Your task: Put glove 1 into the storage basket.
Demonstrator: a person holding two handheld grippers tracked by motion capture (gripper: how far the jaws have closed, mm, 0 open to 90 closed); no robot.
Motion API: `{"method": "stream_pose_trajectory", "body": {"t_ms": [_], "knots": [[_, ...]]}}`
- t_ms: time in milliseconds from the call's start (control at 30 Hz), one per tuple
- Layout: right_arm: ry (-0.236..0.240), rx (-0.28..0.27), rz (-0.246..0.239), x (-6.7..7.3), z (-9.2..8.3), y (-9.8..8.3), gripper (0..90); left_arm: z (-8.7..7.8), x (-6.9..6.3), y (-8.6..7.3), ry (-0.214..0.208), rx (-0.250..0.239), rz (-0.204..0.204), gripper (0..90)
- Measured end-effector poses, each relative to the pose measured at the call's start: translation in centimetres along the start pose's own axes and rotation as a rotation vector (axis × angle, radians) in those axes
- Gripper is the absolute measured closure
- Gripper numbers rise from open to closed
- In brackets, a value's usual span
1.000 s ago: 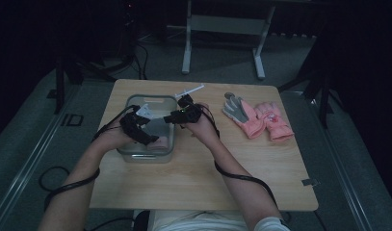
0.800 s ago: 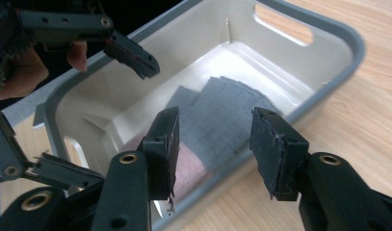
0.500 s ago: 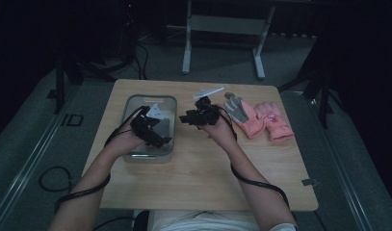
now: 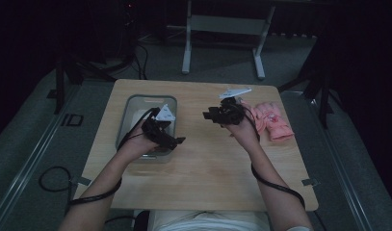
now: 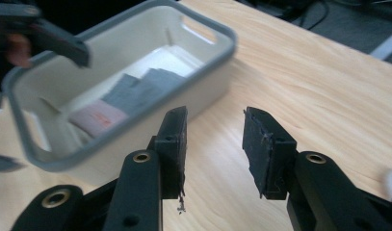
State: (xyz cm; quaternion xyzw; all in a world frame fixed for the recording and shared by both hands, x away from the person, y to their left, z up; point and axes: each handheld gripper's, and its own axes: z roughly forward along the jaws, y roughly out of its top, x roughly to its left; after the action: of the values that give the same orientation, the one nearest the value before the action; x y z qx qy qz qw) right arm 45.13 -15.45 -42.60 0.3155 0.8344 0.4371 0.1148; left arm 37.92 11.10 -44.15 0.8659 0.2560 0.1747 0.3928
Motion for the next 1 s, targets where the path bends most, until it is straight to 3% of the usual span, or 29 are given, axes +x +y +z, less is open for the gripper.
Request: {"method": "stream_pose_trajectory", "body": {"t_ms": [133,167,233,267,300,400,433,467,567,633,667,700,833,1000], "knots": [[-0.036,0.003,-0.004,-1.4,-0.7,-0.7,63.8,0.1,-1.2,0.5,-0.020,-0.029,-0.003,6.5],[-0.067,0.000,-0.003,-2.4,-1.2,-1.2,65.7,0.2,-2.0,0.8,-0.016,-0.036,0.015,6.5],[-0.080,0.002,0.005,-3.0,-1.5,-1.4,66.4,0.2,-2.6,0.9,-0.008,-0.045,0.035,6.5],[-0.121,0.000,0.009,-4.1,-2.0,-1.9,68.7,0.3,-3.7,1.1,-0.011,-0.051,0.060,6.6],[-0.121,0.000,0.009,-4.1,-2.0,-1.9,68.7,0.3,-3.7,1.1,-0.011,-0.051,0.060,6.6],[-0.190,0.019,0.051,-6.6,-2.6,-2.8,71.0,0.8,-5.2,1.3,-0.036,-0.048,0.064,6.6],[-0.204,0.024,0.064,-7.2,-2.7,-3.1,71.6,1.3,-6.0,1.2,-0.069,-0.042,0.063,6.6],[-0.204,0.024,0.064,-7.2,-2.7,-3.1,71.6,1.3,-6.0,1.2,-0.069,-0.042,0.063,6.5],[-0.237,0.053,0.089,-9.2,-2.8,-4.0,73.3,2.0,-7.3,0.8,-0.116,-0.054,0.060,6.6],[-0.237,0.053,0.089,-9.2,-2.8,-4.0,73.3,2.3,-7.7,0.7,-0.125,-0.048,0.061,6.6],[-0.246,0.063,0.089,-9.6,-2.7,-4.2,73.7,2.9,-8.5,0.3,-0.130,-0.039,0.067,6.6],[-0.227,0.071,0.067,-10.8,-2.4,-4.8,73.5,3.5,-9.1,-0.1,-0.150,-0.030,0.064,6.6],[-0.235,0.100,0.035,-12.1,-1.3,-5.5,72.8,5.1,-10.2,-1.3,-0.173,-0.011,0.063,6.5],[-0.261,0.125,0.022,-13.5,0.0,-5.9,72.0,6.3,-10.7,-3.0,-0.165,0.003,0.063,6.5]]}}
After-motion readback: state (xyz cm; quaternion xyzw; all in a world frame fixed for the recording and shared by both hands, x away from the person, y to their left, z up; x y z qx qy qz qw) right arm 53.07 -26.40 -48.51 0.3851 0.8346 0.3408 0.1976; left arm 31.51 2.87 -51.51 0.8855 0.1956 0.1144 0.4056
